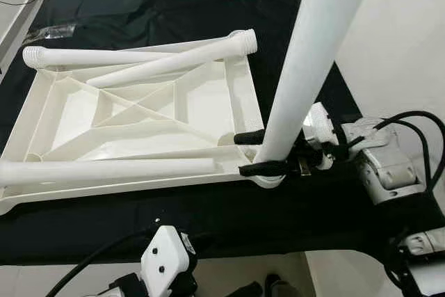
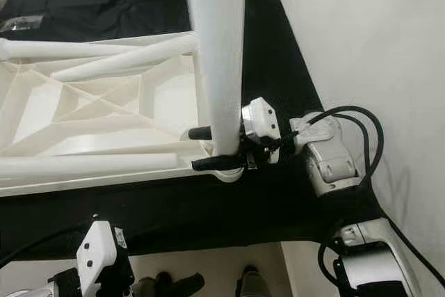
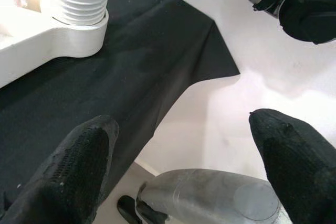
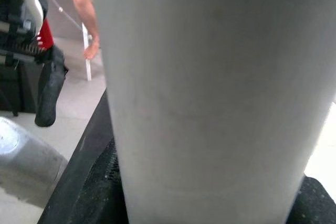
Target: Building children table
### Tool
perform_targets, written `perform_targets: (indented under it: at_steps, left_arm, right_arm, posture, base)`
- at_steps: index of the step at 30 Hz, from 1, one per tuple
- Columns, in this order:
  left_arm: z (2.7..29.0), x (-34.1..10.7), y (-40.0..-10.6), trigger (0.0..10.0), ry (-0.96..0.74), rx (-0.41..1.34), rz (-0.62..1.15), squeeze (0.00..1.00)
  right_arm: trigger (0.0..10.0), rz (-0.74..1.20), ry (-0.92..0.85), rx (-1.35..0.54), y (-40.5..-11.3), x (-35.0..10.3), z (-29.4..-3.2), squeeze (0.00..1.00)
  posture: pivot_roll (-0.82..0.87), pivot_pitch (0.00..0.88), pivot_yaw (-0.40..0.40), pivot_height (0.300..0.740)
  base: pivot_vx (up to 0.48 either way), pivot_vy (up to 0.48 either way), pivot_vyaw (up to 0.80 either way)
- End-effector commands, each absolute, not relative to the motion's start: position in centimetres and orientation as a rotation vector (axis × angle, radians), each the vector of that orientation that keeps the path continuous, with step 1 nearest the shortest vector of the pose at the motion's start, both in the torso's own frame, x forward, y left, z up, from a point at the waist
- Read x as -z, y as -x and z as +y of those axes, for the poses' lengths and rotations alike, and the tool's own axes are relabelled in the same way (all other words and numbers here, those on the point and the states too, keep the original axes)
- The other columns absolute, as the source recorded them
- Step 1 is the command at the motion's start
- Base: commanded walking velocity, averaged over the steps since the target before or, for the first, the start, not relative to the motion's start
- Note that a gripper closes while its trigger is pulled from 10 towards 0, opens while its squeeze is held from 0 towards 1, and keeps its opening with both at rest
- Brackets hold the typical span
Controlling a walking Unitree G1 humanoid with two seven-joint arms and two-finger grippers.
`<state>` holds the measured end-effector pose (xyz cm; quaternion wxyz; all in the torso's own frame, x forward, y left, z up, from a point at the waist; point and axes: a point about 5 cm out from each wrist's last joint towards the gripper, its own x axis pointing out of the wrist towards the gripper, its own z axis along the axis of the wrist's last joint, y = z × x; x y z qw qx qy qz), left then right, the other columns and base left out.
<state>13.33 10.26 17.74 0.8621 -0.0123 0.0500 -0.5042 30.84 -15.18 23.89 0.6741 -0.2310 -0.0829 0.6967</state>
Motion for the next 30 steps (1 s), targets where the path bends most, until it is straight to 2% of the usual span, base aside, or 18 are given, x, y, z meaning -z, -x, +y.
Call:
perform_targets:
  at_steps: [1,7,10,15,30]
  left_arm:
    - [10.4,-17.6,-13.0,10.0,0.021,1.062,0.134,0.0]
    - [10.4,-17.6,-13.1,10.0,0.022,1.061,0.134,0.0]
    - [10.4,-17.7,-13.2,10.0,0.026,1.058,0.132,0.0]
    - [10.3,-17.8,-13.2,10.0,0.03,1.056,0.13,0.0]
    - [10.3,-17.9,-13.2,10.0,0.035,1.057,0.131,0.0]
  right_arm:
    - [10.0,0.07,0.508,-1.602,-30.5,-19.1,-15.2,0.0]
    - [10.0,0.077,0.472,-1.58,-30.7,-19.1,-15.0,0.0]
    - [10.0,0.097,0.297,-1.449,-31.8,-19.3,-14.9,0.0]
    - [10.0,0.102,0.183,-1.351,-32.1,-18.7,-15.3,0.0]
    - [10.0,-0.023,0.156,-1.331,-31.5,-18.5,-15.0,0.0]
  posture:
    - [0.03,0.36,0.06,0.74]
    - [0.03,0.365,0.059,0.74]
    - [0.02,0.369,0.054,0.74]
    - [0.02,0.373,0.053,0.74]
    - [0.02,0.384,0.056,0.74]
  base:
    - [0.0,0.0,0.0]
    - [0.0,0.0,0.0]
    - [0.0,0.0,0.0]
    - [0.0,0.0,0.0]
    - [0.0,0.0,0.0]
